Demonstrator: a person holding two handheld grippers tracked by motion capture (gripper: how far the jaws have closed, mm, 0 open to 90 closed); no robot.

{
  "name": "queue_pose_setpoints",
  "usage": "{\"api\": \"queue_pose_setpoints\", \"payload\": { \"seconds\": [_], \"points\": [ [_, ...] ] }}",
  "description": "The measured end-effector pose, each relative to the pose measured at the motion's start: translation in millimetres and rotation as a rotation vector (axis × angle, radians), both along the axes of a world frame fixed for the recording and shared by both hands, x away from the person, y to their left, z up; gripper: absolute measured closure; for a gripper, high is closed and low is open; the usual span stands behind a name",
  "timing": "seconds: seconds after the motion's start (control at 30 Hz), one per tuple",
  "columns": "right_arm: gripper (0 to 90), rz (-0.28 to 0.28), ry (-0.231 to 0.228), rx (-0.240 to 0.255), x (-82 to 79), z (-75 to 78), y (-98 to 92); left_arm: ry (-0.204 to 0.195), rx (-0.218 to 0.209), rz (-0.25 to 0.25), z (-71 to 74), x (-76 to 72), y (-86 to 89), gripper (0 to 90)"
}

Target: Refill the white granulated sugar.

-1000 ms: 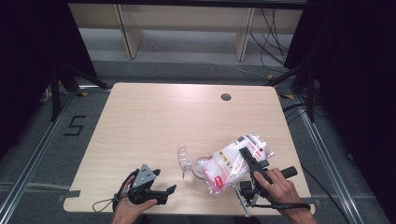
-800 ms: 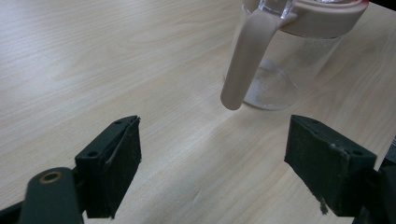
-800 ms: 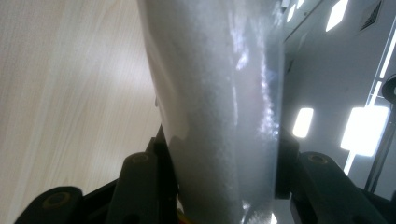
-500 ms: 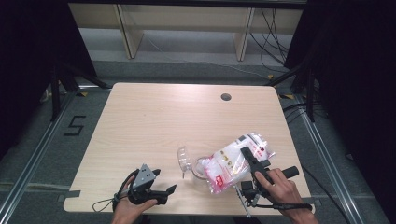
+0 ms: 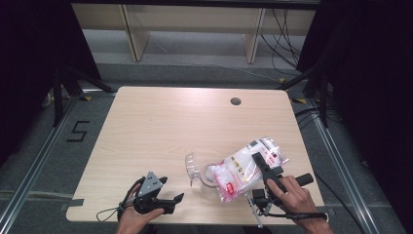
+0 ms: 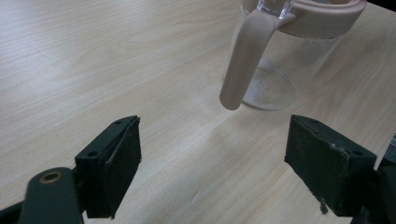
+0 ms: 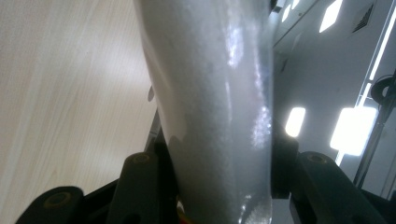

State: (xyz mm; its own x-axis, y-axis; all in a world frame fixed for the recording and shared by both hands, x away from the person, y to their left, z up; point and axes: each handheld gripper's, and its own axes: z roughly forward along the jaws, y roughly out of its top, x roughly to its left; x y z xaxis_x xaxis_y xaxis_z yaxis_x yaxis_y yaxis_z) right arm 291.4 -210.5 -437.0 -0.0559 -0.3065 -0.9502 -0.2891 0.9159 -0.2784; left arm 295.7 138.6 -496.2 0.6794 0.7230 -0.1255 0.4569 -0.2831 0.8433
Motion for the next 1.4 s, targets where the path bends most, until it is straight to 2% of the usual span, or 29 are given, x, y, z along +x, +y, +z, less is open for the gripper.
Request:
{"api": "queue_pose_setpoints", "payload": {
  "seconds": [0.03, 0.07, 0.1, 0.17, 0.2, 0.27, 0.3, 0.37, 0.47, 0.57, 0.67, 0.77, 0.8, 0.9, 0.93, 0.97, 1.0, 1.03, 1.07, 1.17, 1.2, 1.33, 1.37, 1.4],
  "points": [
    [58.8, 0.001, 0.0, 0.001, -0.1, 0.2, -0.2, 0.0, -0.009, 0.004, -0.2, -0.2, -0.6, 17.9],
    [58.9, -0.029, 0.013, 0.031, -1.5, -2.4, -2.1, -0.001, -0.008, 0.003, -0.1, -0.2, -0.5, 17.9],
    [58.9, -0.014, 0.006, 0.039, -0.7, -3.2, -2.4, -0.001, -0.007, 0.003, -0.1, -0.2, -0.5, 17.9],
    [59.1, -0.018, 0.01, 0.05, -0.8, -3.1, -2.6, -0.001, -0.008, 0.004, -0.1, -0.2, -0.6, 17.9],
    [59.1, -0.021, 0.011, 0.025, -1.2, -1.3, -1.8, -0.001, -0.007, 0.004, -0.1, -0.3, -0.6, 17.9],
    [59.2, -0.008, 0.0, 0.034, -0.9, -1.8, -1.9, -0.001, -0.004, 0.002, 0.0, -0.3, -0.4, 17.9],
    [59.2, -0.019, 0.01, 0.051, -1.3, -3.1, -2.5, -0.001, -0.007, 0.004, -0.1, -0.2, -0.5, 17.9],
    [59.3, 0.007, -0.008, 0.007, -0.6, 0.2, -0.8, -0.001, -0.007, 0.004, -0.1, -0.3, -0.4, 17.9],
    [59.5, 0.001, 0.001, 0.03, -0.9, -2.3, -1.2, -0.001, -0.006, 0.004, -0.1, -0.3, -0.5, 17.9],
    [59.6, 0.013, -0.007, 0.016, -1.1, -0.1, -0.5, -0.001, -0.007, 0.003, -0.1, -0.3, -0.4, 17.9],
    [59.8, -0.003, 0.001, 0.043, -1.6, -2.0, -2.1, -0.011, 0.002, -0.007, 0.2, 0.4, 0.4, 17.9],
    [60.0, -0.01, 0.005, 0.031, -2.7, -0.8, -2.3, 0.0, -0.008, 0.004, -0.2, -0.3, -0.4, 17.9],
    [60.0, 0.017, -0.009, 0.009, -1.8, 2.0, -0.8, 0.0, -0.008, 0.004, -0.2, -0.3, -0.5, 17.9],
    [60.1, 0.0, 0.001, 0.01, -3.2, 1.9, -0.6, -0.001, -0.005, 0.003, -0.1, -0.3, -0.3, 17.9],
    [60.1, 0.01, -0.001, 0.027, -2.6, 0.4, -0.6, 0.0, -0.008, 0.004, -0.1, -0.3, -0.5, 17.9],
    [60.2, 0.014, 0.0, 0.025, -2.4, -0.2, -0.8, 0.0, -0.01, 0.004, -0.2, -0.2, -0.3, 17.9],
    [60.2, 0.001, 0.004, 0.049, -3.7, -1.8, -1.0, -0.009, -0.003, -0.001, 0.2, 0.1, 0.3, 17.9],
    [60.2, 0.014, 0.001, 0.025, -3.0, -0.5, -0.6, -0.008, -0.005, -0.001, 0.3, 0.1, 0.4, 17.9],
    [60.3, 0.009, 0.005, 0.033, -3.3, -1.1, -0.7, -0.009, -0.004, -0.001, 0.2, 0.2, 0.5, 17.9],
    [60.4, 0.018, -0.002, 0.013, -2.7, 0.5, -0.2, -0.008, 0.006, 0.003, 0.9, -0.5, 1.0, 17.9],
    [60.4, 0.005, 0.005, 0.036, -3.3, -1.3, -1.6, -0.008, 0.005, 0.004, 0.9, -0.5, 0.9, 17.9],
    [60.6, -0.006, 0.006, 0.026, -5.4, 1.2, -2.4, -0.008, 0.006, 0.004, 0.9, -0.5, 1.0, 17.9],
    [60.6, 0.01, -0.003, 0.012, -4.5, 2.4, -2.0, -0.008, 0.006, 0.004, 0.9, -0.6, 0.9, 17.9],
    [60.6, 0.003, -0.001, 0.029, -5.1, 1.3, -2.5, -0.008, 0.006, 0.004, 0.8, -0.5, 0.9, 17.9]
  ]
}}
